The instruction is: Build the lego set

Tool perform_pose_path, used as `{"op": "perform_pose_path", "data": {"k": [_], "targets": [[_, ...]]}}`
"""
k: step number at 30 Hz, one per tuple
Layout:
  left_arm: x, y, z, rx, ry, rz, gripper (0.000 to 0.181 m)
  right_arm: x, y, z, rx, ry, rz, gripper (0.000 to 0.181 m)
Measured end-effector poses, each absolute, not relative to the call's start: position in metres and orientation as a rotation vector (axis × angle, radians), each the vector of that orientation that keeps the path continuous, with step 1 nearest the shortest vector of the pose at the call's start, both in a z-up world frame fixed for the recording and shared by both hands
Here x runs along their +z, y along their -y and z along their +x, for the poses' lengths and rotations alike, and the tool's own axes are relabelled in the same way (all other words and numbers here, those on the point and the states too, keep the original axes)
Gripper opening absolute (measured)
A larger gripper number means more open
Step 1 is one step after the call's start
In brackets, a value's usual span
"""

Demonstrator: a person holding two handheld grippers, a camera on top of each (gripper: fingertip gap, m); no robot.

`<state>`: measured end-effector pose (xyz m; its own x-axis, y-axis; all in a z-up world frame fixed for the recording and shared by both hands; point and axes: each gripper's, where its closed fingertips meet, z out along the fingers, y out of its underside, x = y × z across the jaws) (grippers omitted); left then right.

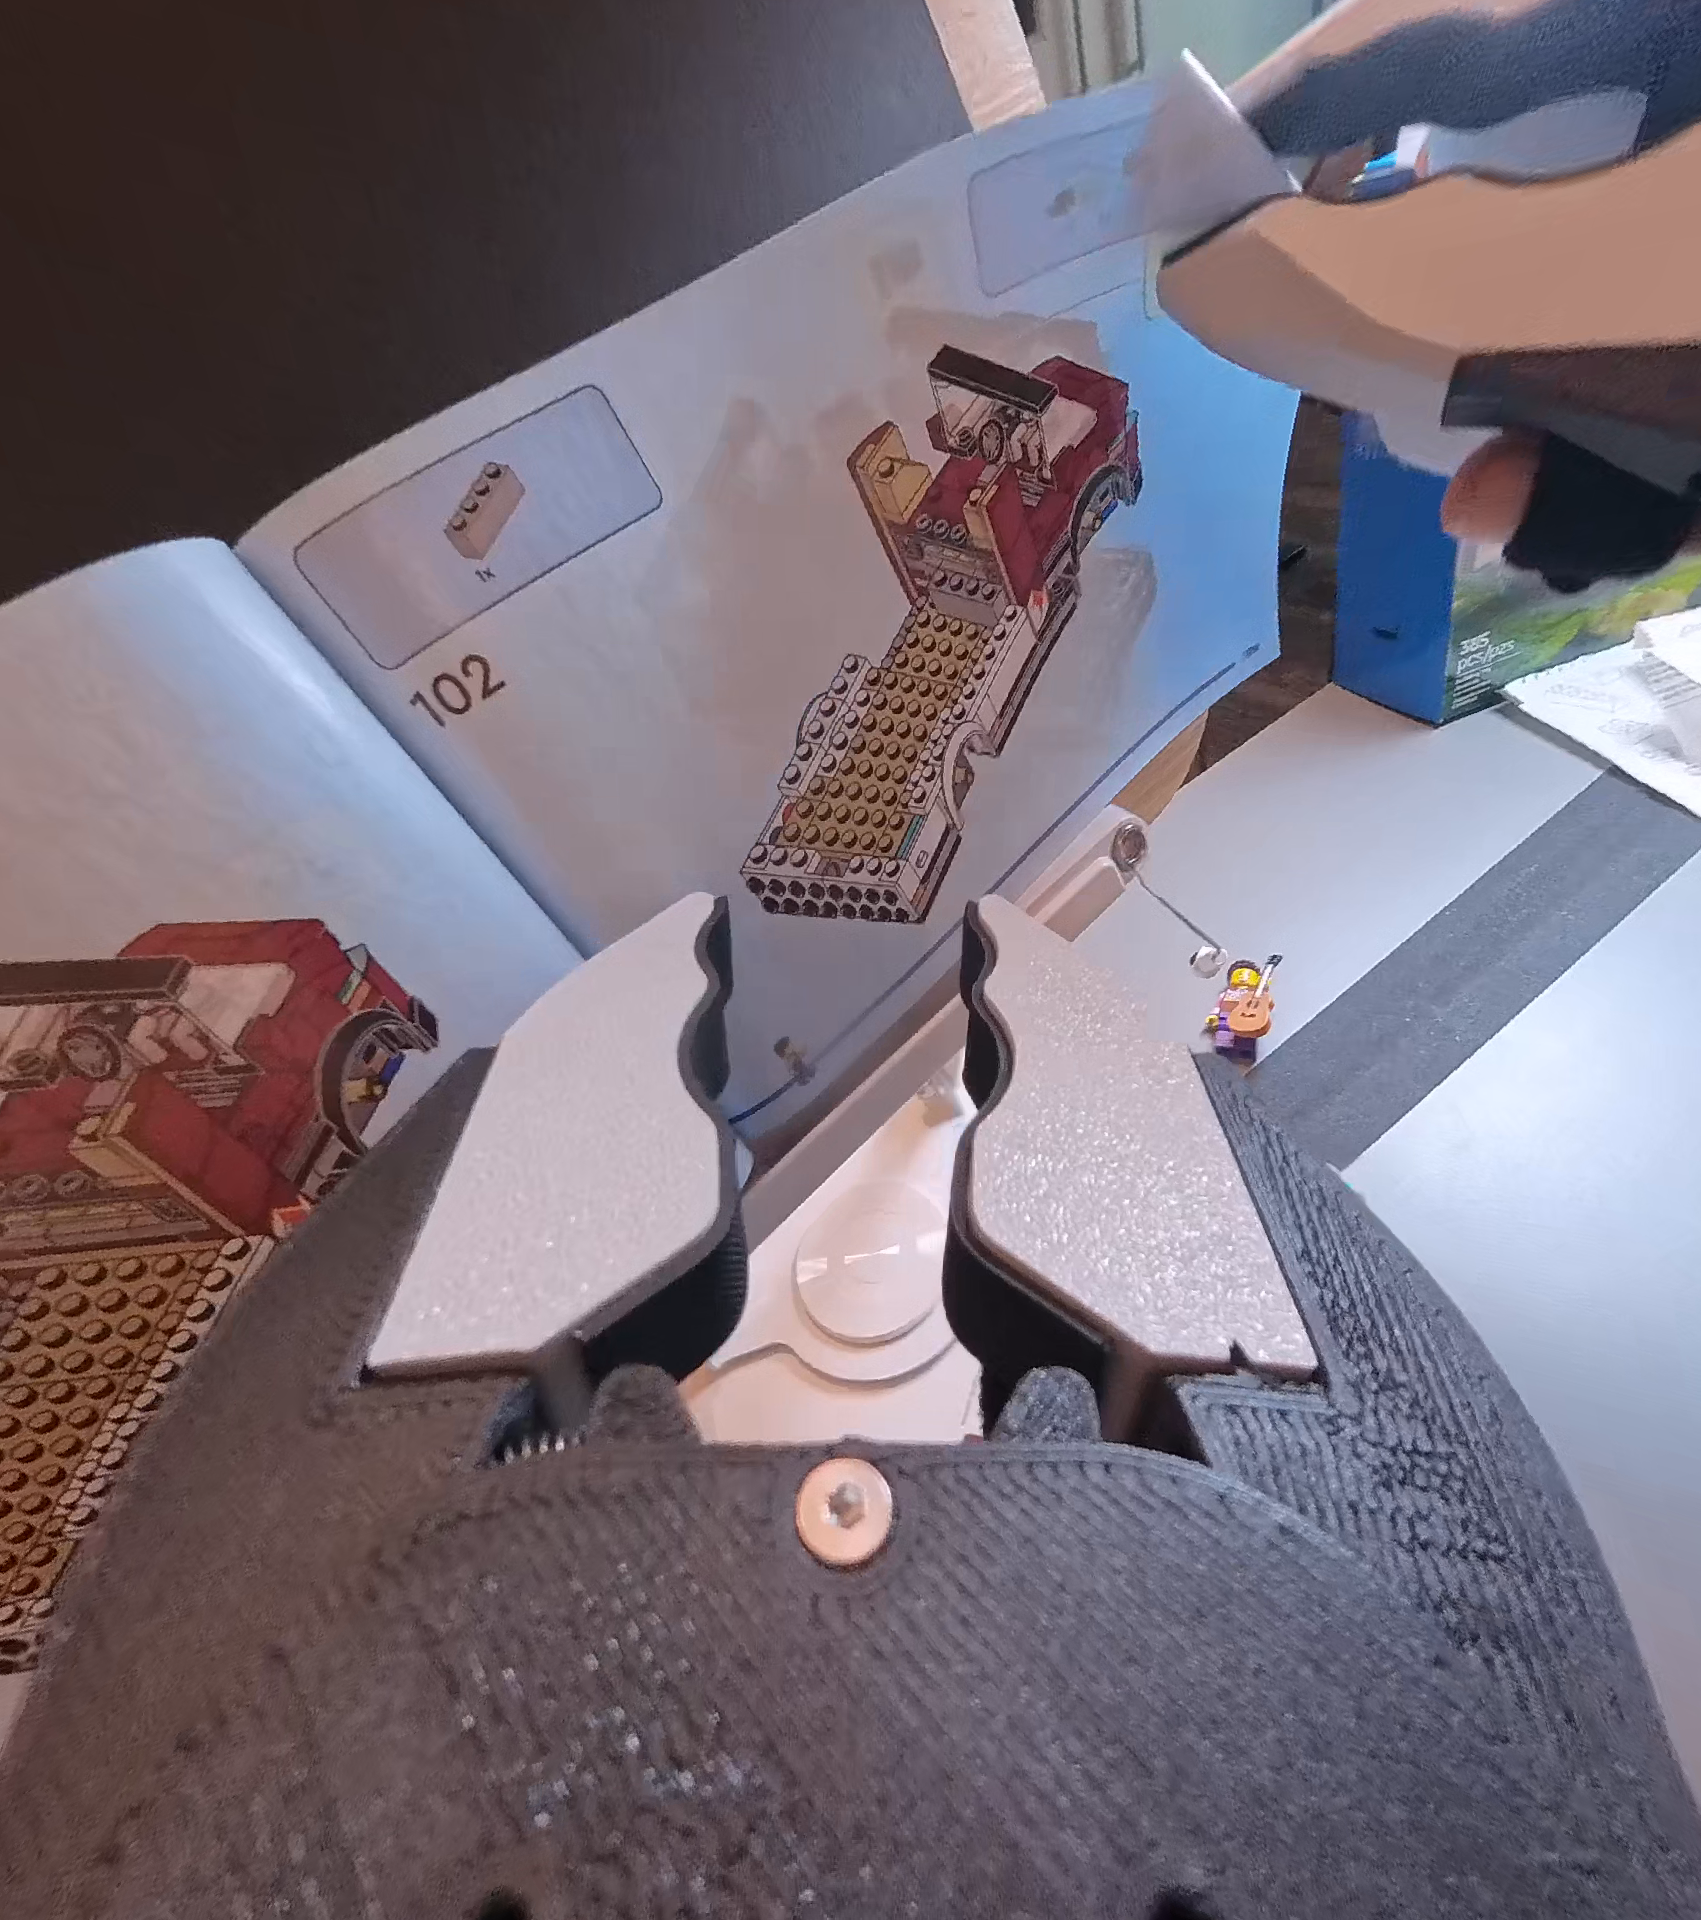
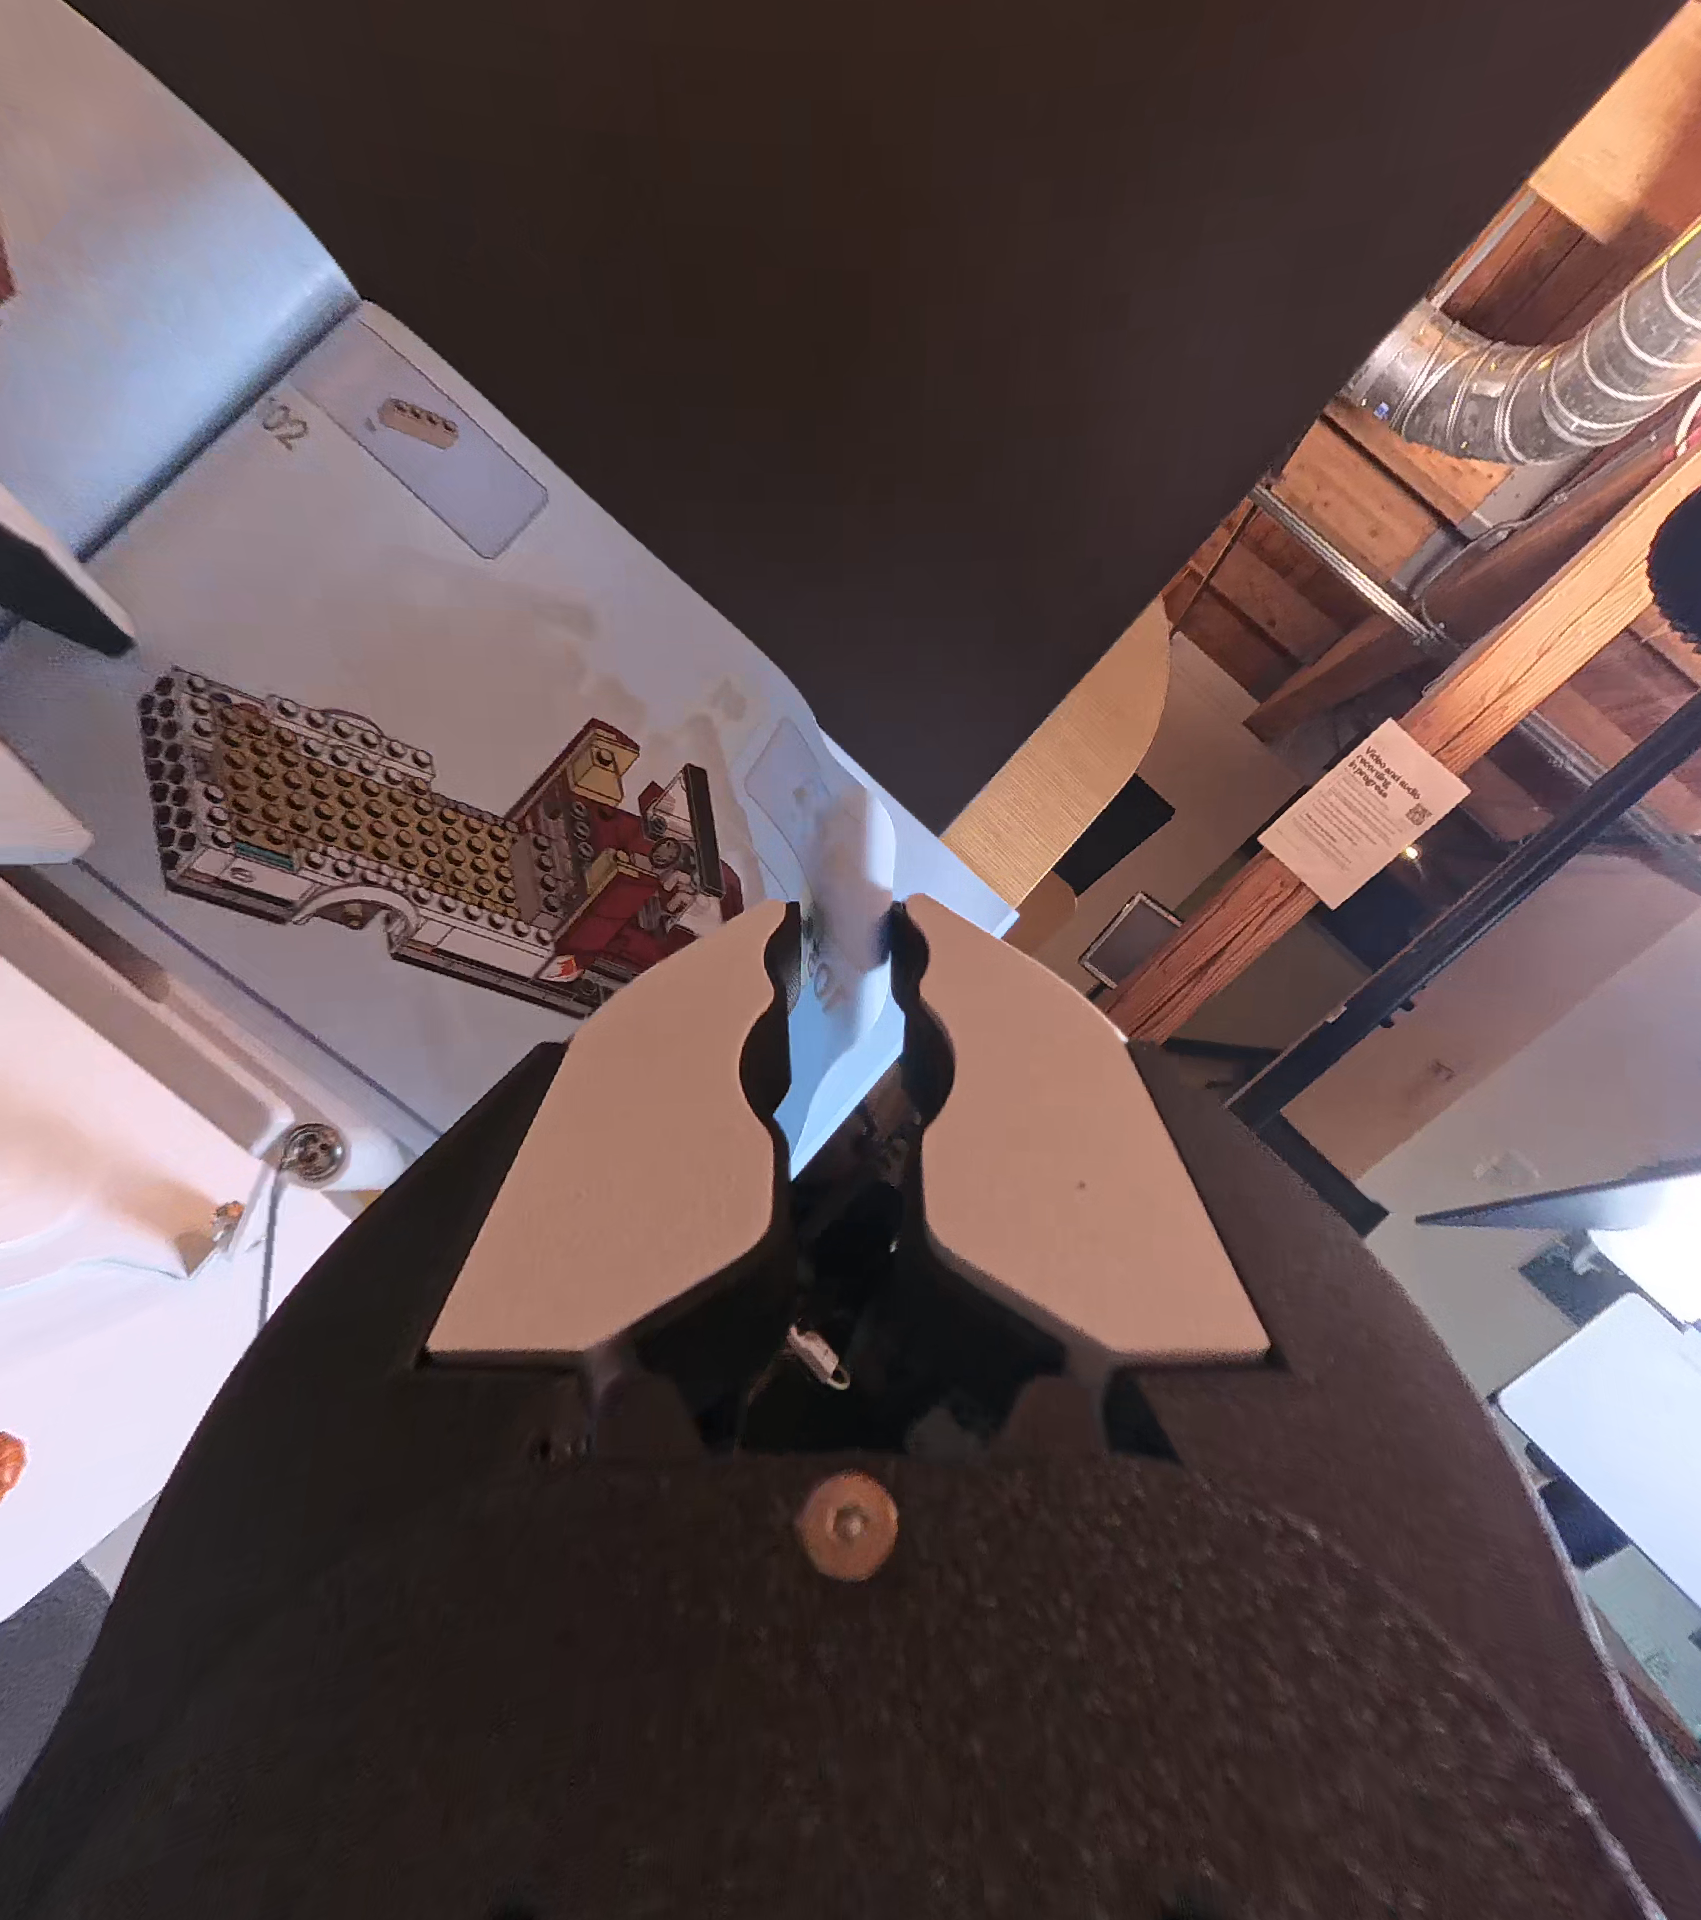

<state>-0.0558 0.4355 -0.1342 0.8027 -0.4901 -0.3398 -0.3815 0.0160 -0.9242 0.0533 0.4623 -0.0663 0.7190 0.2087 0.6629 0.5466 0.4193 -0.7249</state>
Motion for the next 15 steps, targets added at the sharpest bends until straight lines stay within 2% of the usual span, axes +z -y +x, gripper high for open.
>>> {"op": "perform_pose_path", "data": {"k": [5, 12, 15], "targets": [[-0.121, -0.423, -0.035, -0.348, -0.668, -1.6, 0.045, -0.072, -0.439, 0.041, -0.238, 0.822, -1.079, 0.016], [-0.088, -0.402, -0.001, -1.115, -0.488, -1.57, 0.04, -0.088, -0.415, 0.024, -0.307, 0.942, -0.996, 0.016], [-0.092, -0.406, 0.001, -1.214, -0.475, -1.569, 0.04, -0.096, -0.41, 0.018, -0.315, 0.977, -0.983, 0.016]]}}
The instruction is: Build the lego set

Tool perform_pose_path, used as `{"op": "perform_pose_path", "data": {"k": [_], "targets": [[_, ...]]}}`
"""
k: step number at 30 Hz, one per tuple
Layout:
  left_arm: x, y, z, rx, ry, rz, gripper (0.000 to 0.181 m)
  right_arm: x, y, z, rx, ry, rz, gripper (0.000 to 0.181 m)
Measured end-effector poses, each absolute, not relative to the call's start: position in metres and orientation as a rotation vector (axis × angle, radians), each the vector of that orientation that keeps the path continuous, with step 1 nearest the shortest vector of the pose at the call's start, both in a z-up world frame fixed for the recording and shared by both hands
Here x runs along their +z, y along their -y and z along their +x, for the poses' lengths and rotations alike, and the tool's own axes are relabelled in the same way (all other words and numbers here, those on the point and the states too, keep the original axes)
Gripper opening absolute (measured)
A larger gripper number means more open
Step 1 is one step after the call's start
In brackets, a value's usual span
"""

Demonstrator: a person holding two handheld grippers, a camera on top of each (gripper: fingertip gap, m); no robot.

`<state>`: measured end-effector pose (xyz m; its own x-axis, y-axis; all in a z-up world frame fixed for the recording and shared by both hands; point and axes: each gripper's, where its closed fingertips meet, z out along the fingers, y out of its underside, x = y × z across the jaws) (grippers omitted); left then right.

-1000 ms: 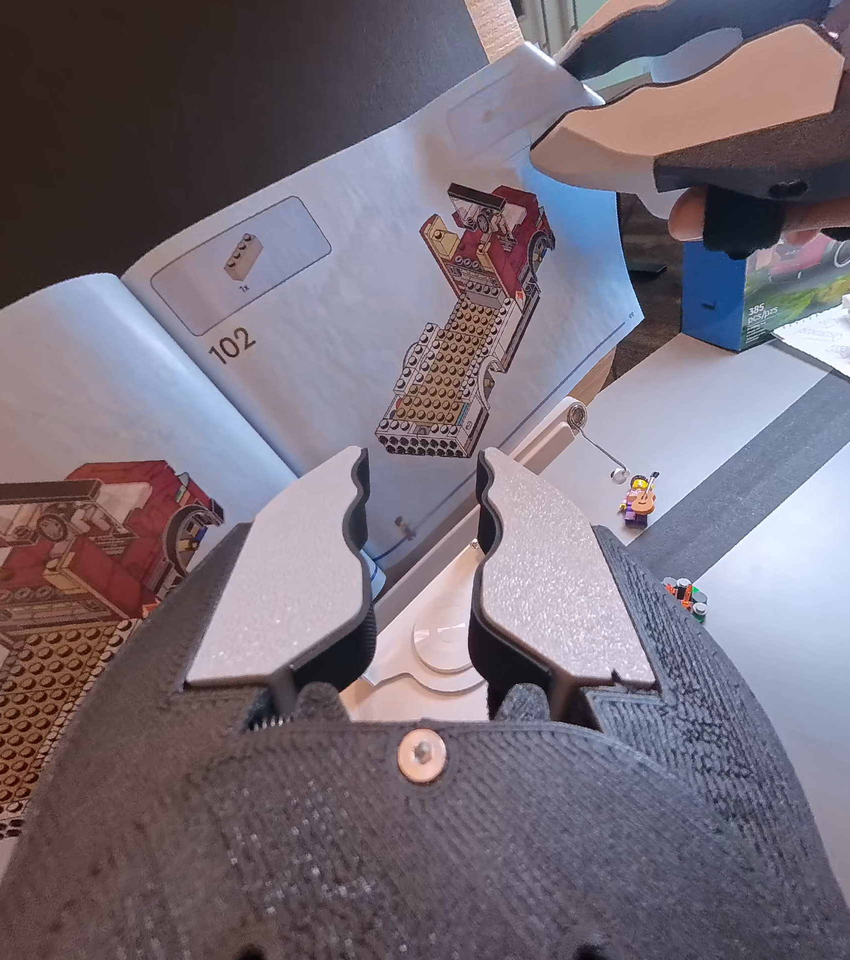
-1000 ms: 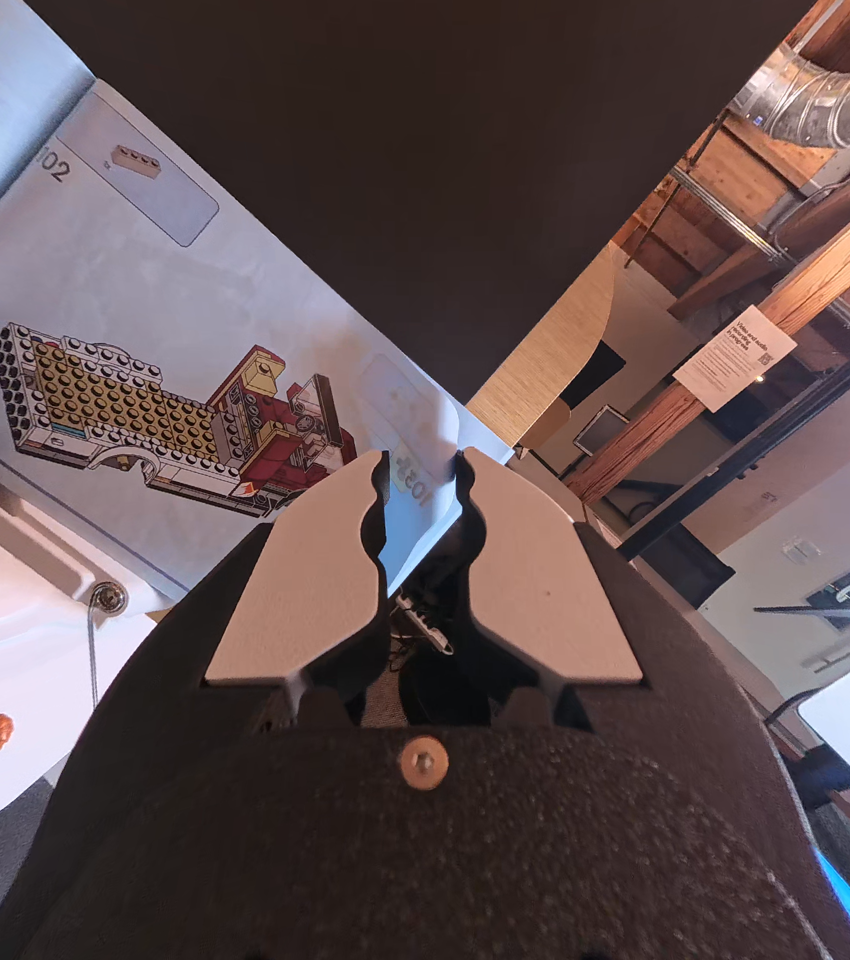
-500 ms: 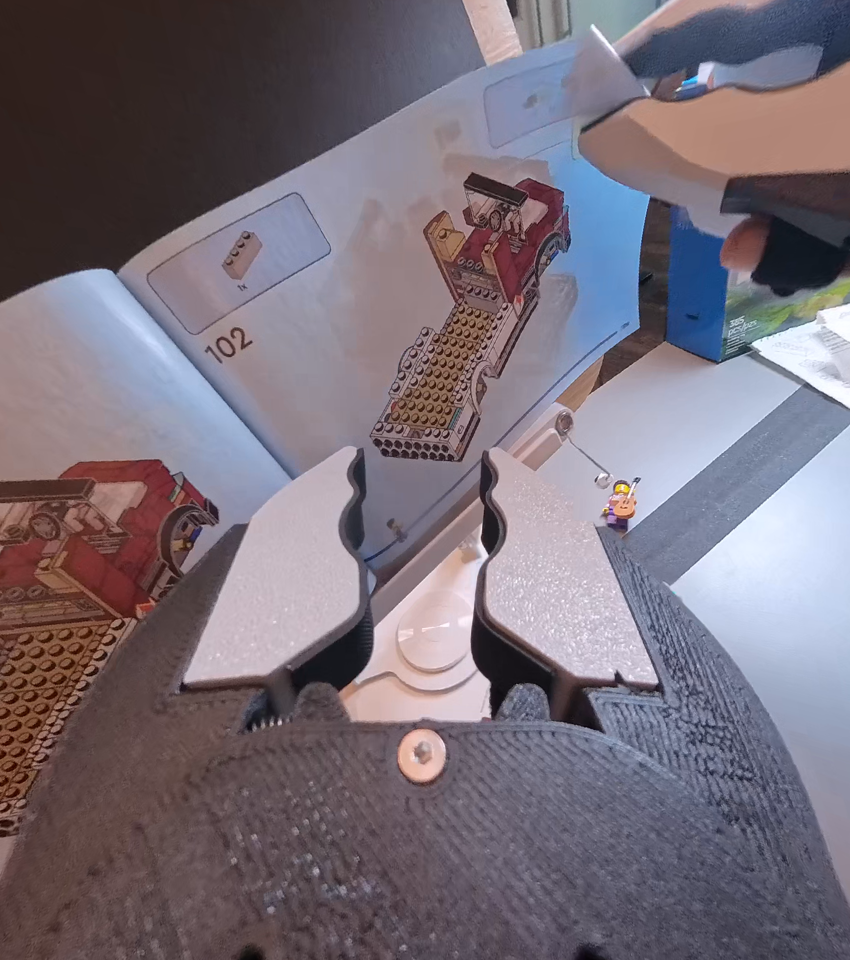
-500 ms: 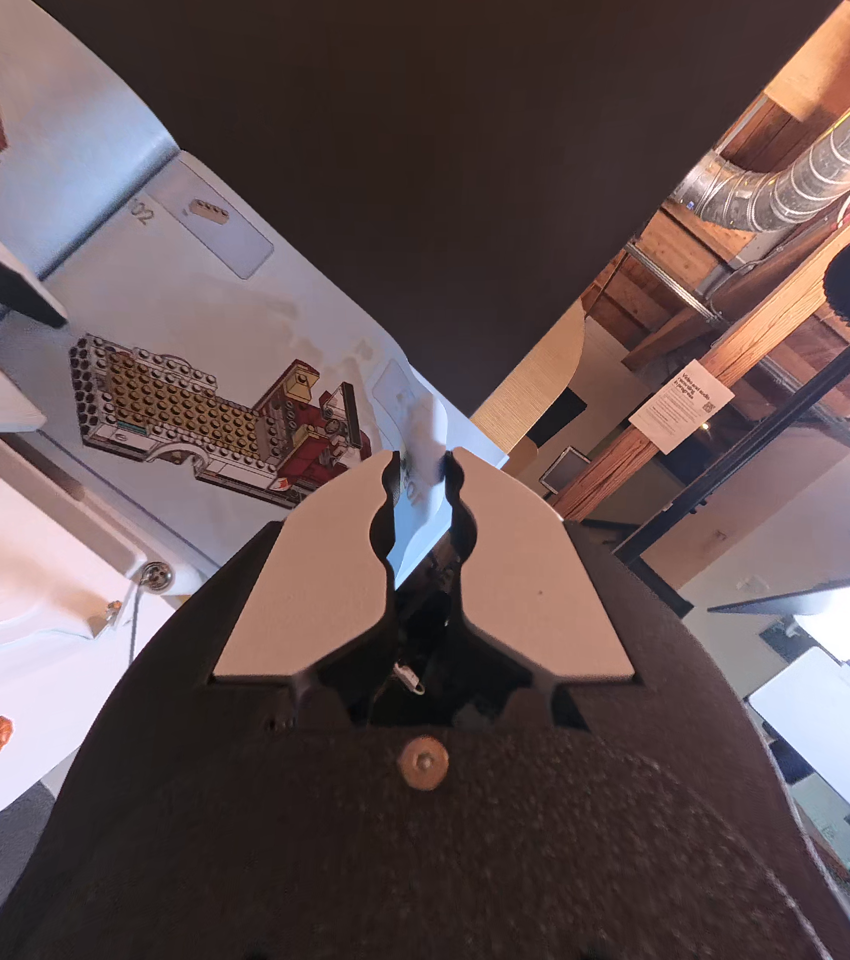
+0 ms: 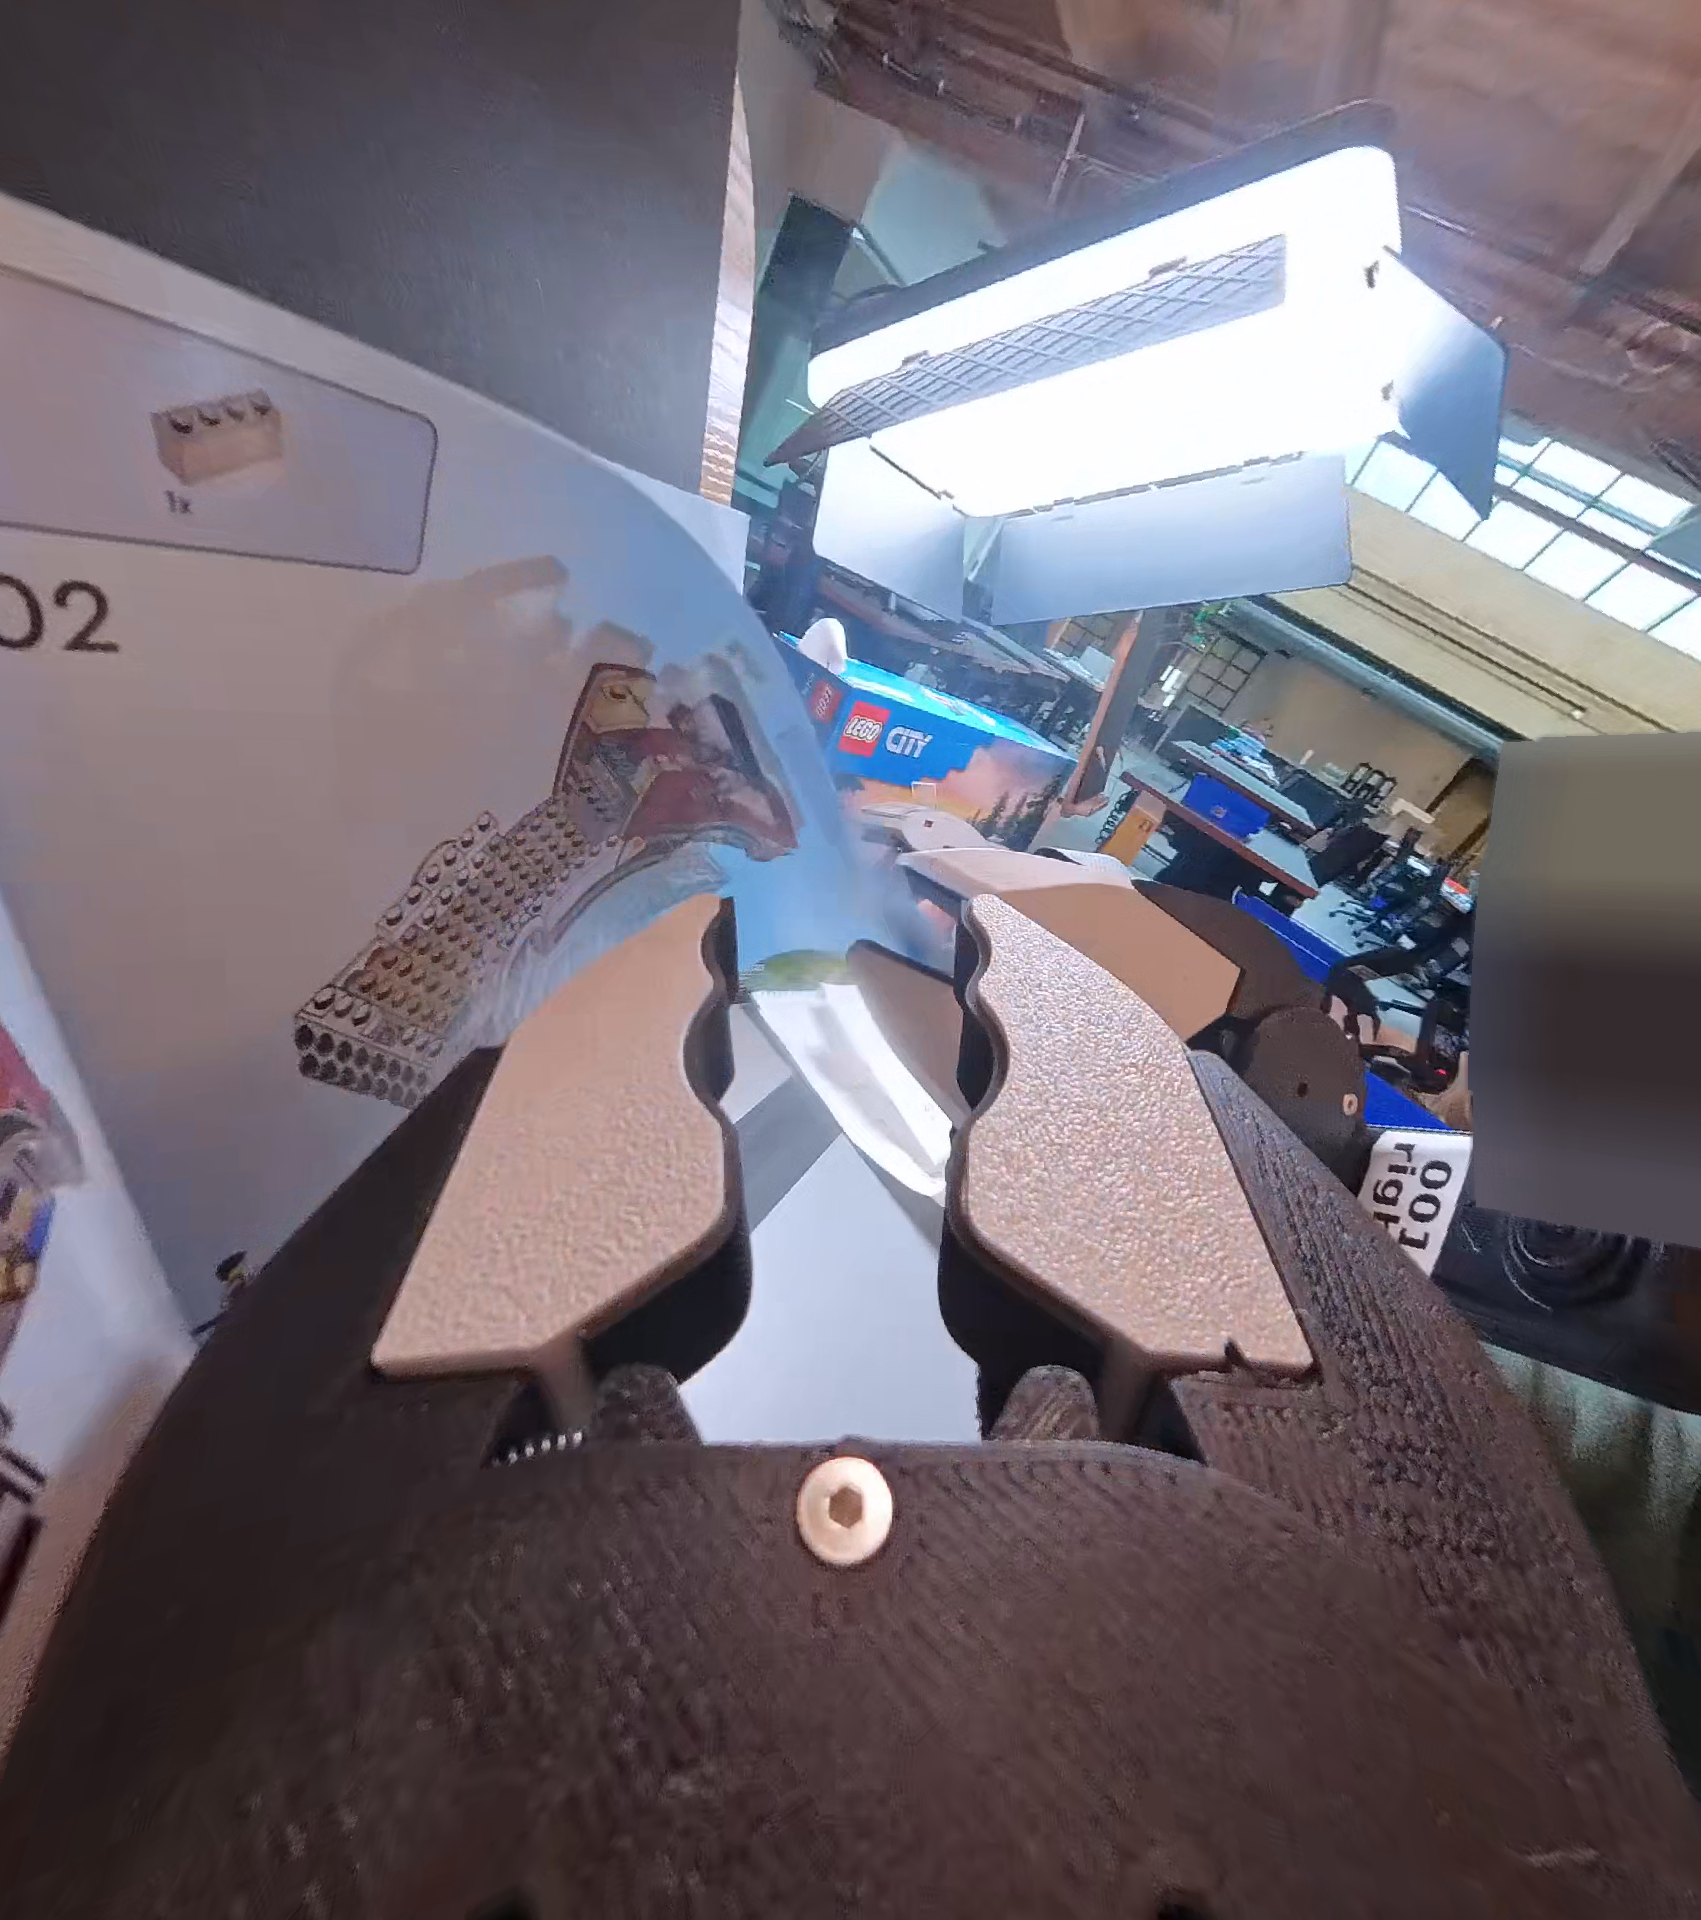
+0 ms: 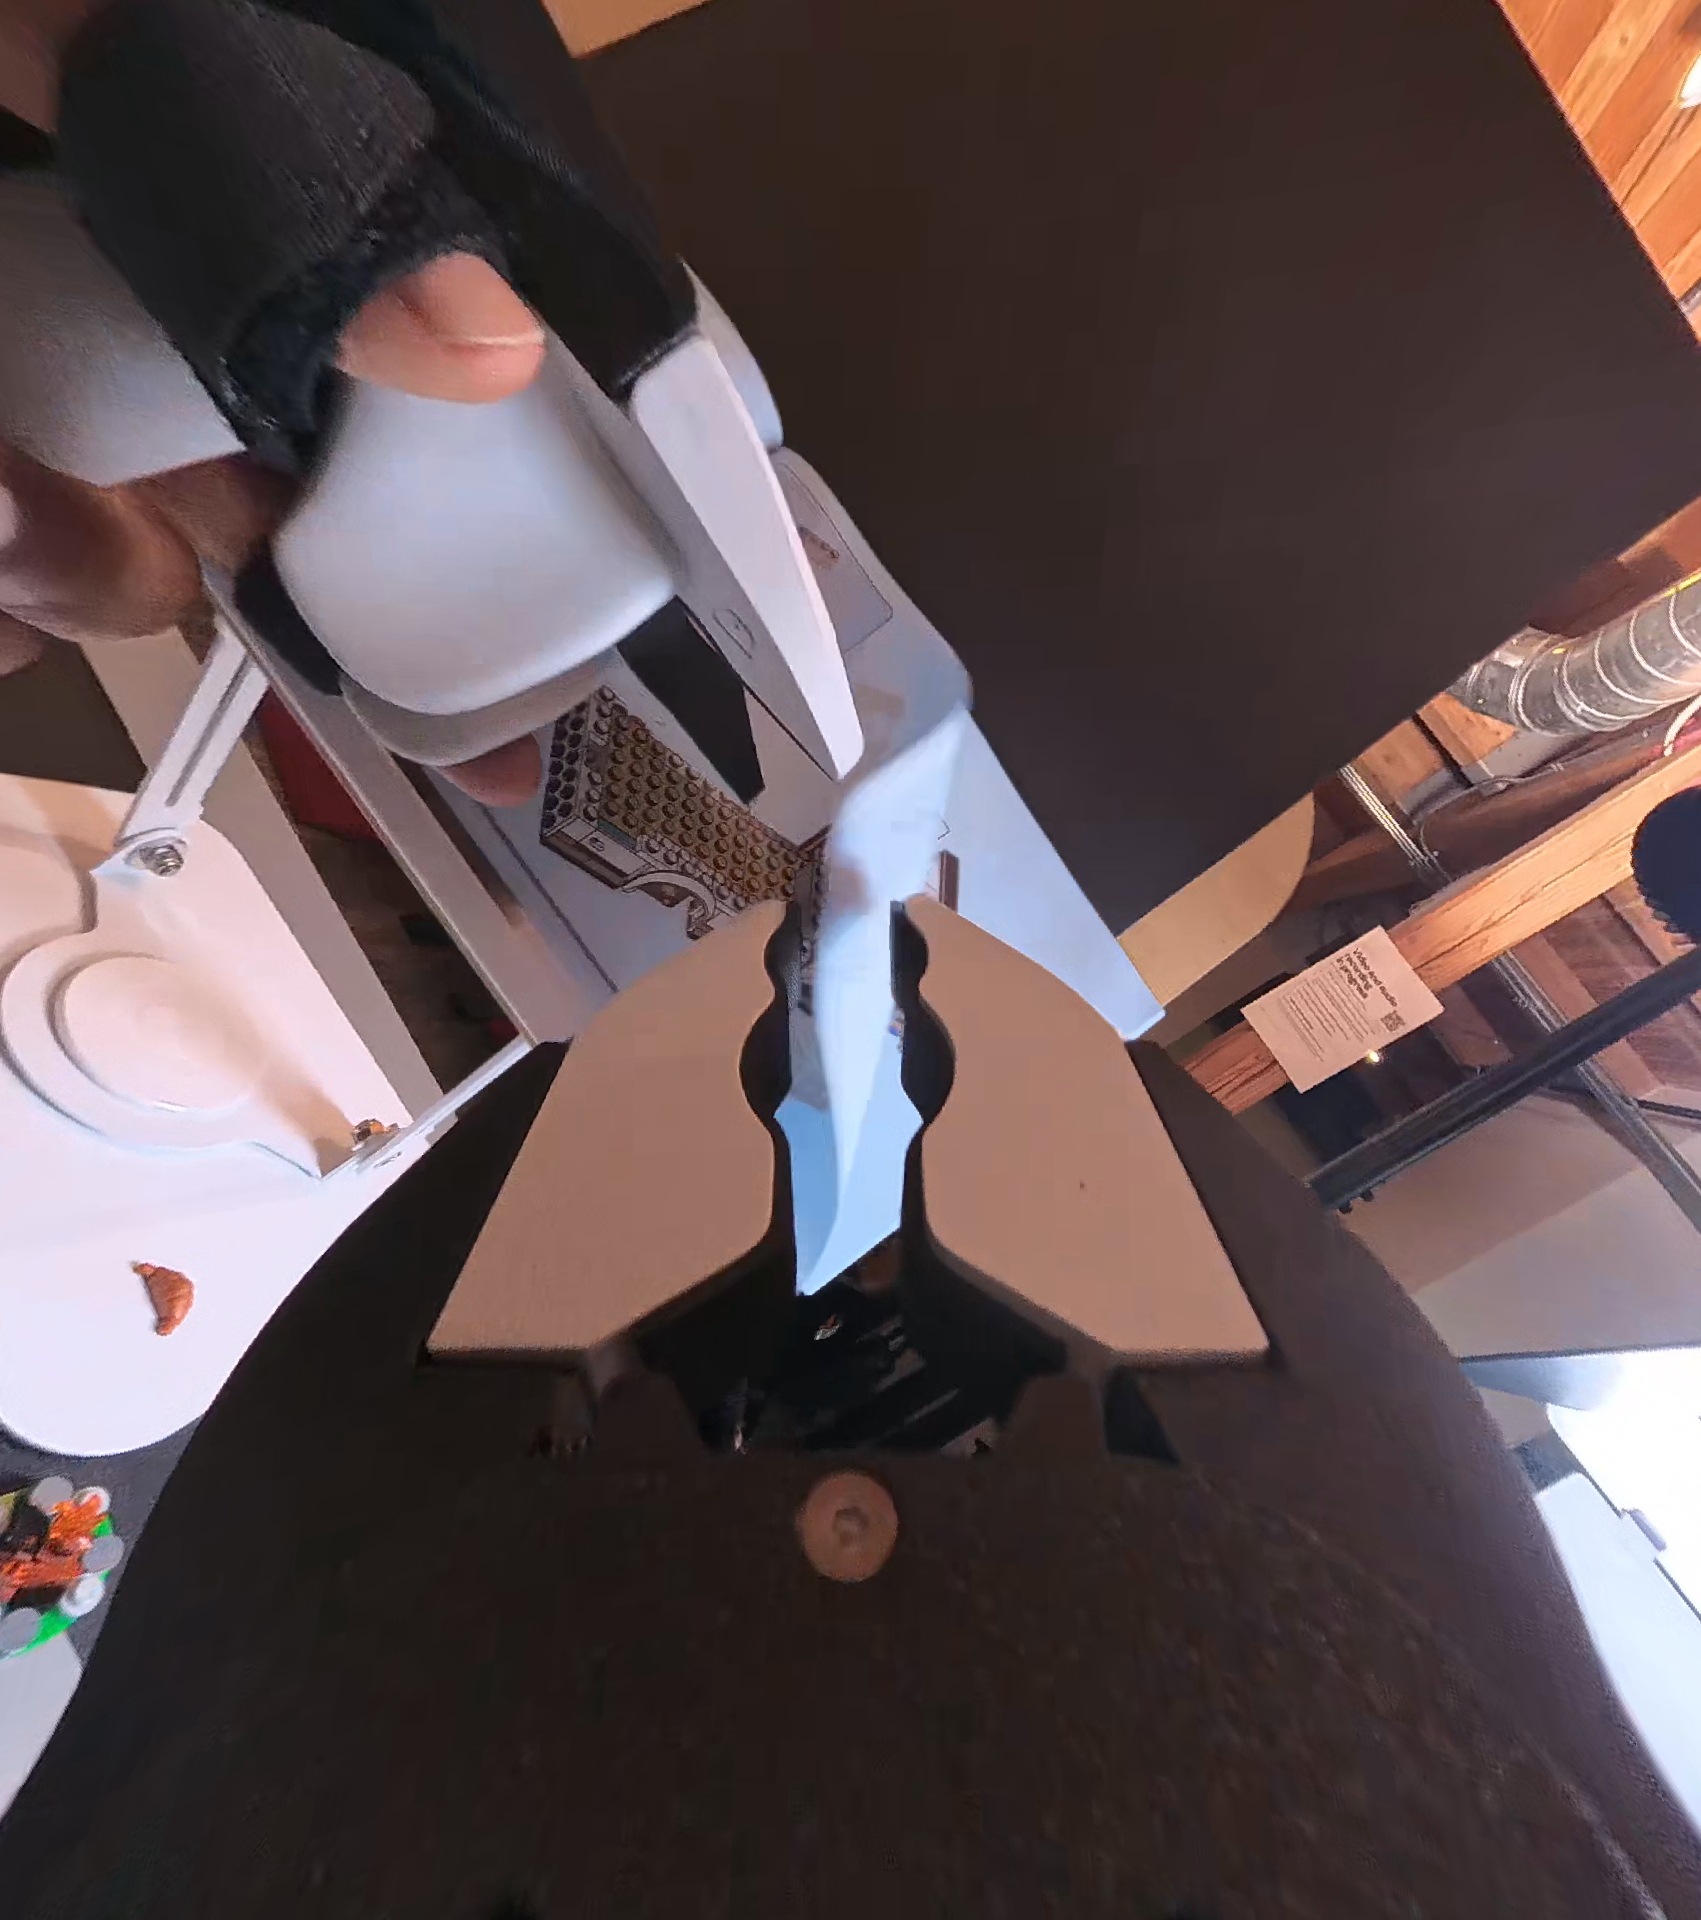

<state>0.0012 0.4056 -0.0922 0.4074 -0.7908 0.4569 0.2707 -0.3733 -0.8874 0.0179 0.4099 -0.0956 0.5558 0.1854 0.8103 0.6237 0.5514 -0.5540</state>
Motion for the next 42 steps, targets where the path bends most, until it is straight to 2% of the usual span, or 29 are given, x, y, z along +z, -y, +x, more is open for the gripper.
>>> {"op": "perform_pose_path", "data": {"k": [7, 15, 20, 25, 32, 42], "targets": [[-0.091, -0.404, -0.001, -1.319, -0.448, -1.497, 0.019, -0.101, -0.406, 0.008, -0.296, 1.005, -0.974, 0.016], [-0.08, -0.392, 0.002, -1.358, -0.503, -1.438, 0.021, -0.094, -0.407, 0.01, -0.253, 0.967, -0.994, 0.014], [-0.083, -0.385, 0.009, -1.304, -0.602, -1.434, 0.032, -0.091, -0.406, 0.01, -0.227, 0.957, -1.004, 0.014], [-0.087, -0.386, 0.009, -1.127, -0.7, -1.406, 0.025, -0.087, -0.405, 0.01, -0.203, 0.951, -1.01, 0.014], [-0.081, -0.385, 0.008, -0.984, -0.746, -1.348, 0.025, -0.09, -0.407, 0.008, -0.193, 0.955, -1.02, 0.014], [-0.078, -0.388, 0.002, -0.908, -0.749, -1.333, 0.014, -0.09, -0.408, 0.005, -0.176, 0.955, -1.028, 0.014]]}}
